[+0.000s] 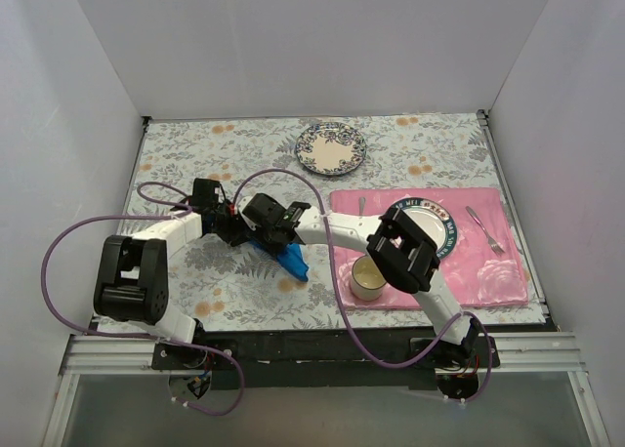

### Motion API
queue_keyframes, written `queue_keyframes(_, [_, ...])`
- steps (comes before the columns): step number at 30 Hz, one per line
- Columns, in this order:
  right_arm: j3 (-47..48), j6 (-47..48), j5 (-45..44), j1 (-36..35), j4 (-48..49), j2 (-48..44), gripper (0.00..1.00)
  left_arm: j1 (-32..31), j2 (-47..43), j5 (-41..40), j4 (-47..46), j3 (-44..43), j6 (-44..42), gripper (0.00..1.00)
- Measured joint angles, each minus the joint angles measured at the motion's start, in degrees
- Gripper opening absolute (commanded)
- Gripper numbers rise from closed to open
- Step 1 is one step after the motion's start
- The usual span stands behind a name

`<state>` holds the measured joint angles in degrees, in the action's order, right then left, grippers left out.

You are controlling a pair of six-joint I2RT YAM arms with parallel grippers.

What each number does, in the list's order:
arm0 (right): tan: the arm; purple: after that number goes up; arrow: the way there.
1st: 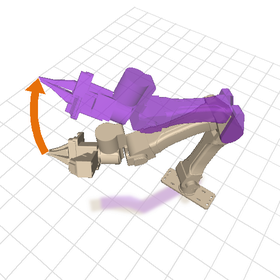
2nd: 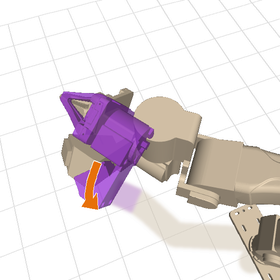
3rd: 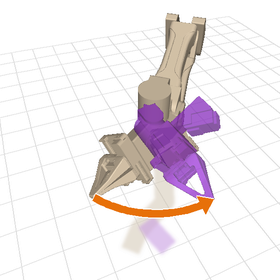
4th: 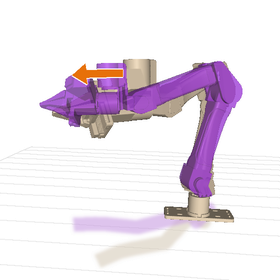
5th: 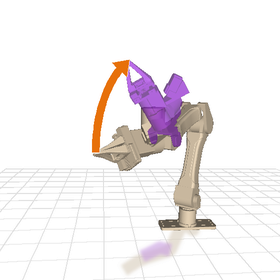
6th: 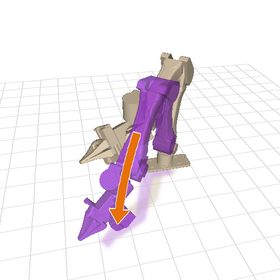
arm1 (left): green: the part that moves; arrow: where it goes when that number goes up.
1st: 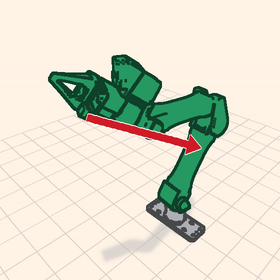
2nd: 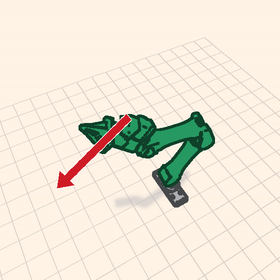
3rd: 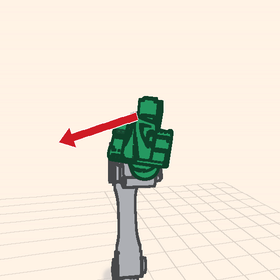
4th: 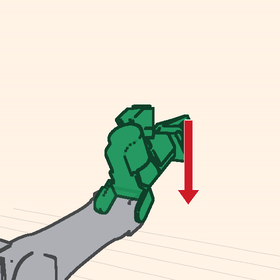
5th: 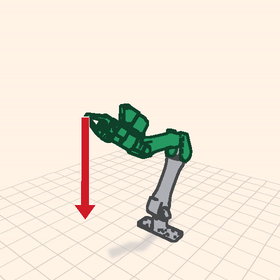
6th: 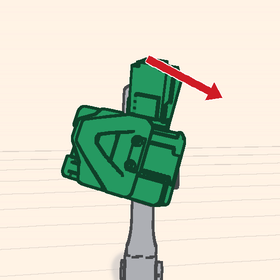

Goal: Fold the napkin, place the utensils inside, and roll it up
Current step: Roll the napkin with the utensil

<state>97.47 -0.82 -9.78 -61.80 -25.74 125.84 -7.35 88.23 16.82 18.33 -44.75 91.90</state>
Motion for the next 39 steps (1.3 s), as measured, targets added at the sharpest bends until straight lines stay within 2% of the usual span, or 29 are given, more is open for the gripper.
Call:
queue_keyframes(1, [0.0, 0.0, 0.1, 0.0, 0.1, 0.0, 0.29, 0.0, -0.4, -0.1, 0.4, 0.0, -0.2, 0.39])
queue_keyframes(4, [0.0, -0.2, 2.3, 0.5, 0.4, 0.0, 0.20, 0.0, -2.6, -1.4, 2.3, -0.2, -1.1, 0.46])
queue_keyframes(6, [-0.2, -0.5, 5.4, 1.5, 1.5, 0.0, 0.18, 0.0, -4.3, -3.1, 3.7, -0.3, -1.8, 0.51])
queue_keyframes(10, [-1.9, -3.8, 17.9, 6.0, 4.7, -0.1, 0.17, 0.1, -8.9, -4.8, 6.5, -0.6, -3.4, 0.56])
queue_keyframes(18, [-5.5, -14.4, 45.1, 16.4, 13.9, 3.1, 0.15, -0.2, -12.0, -4.0, 7.1, -0.6, -3.0, 0.52])
queue_keyframes(21, [-5.5, -18.0, 52.8, 18.4, 17.4, 5.6, 0.15, -0.3, -10.9, -2.4, 5.5, -0.6, -2.3, 0.50])
queue_keyframes(26, [-8.1, -23.0, 60.5, 19.7, 22.9, 7.0, 0.15, -1.0, -5.0, 0.2, 1.3, -1.3, -0.5, 0.46])
queue_keyframes(32, [-8.6, -24.7, 62.8, 19.8, 23.9, 7.6, 0.19, -1.4, 2.3, 0.7, -2.5, -2.2, 0.3, 0.44])
queue_keyframes(35, [-8.3, -24.2, 62.6, 20.0, 22.7, 7.6, 0.28, -1.4, 2.8, 1.0, -3.4, -2.2, 0.5, 0.44])
queue_keyframes(39, [-6.1, -20.6, 61.4, 19.8, 17.6, 7.5, 0.49, -1.5, 2.9, 0.8, -3.9, -2.2, 0.5, 0.44])
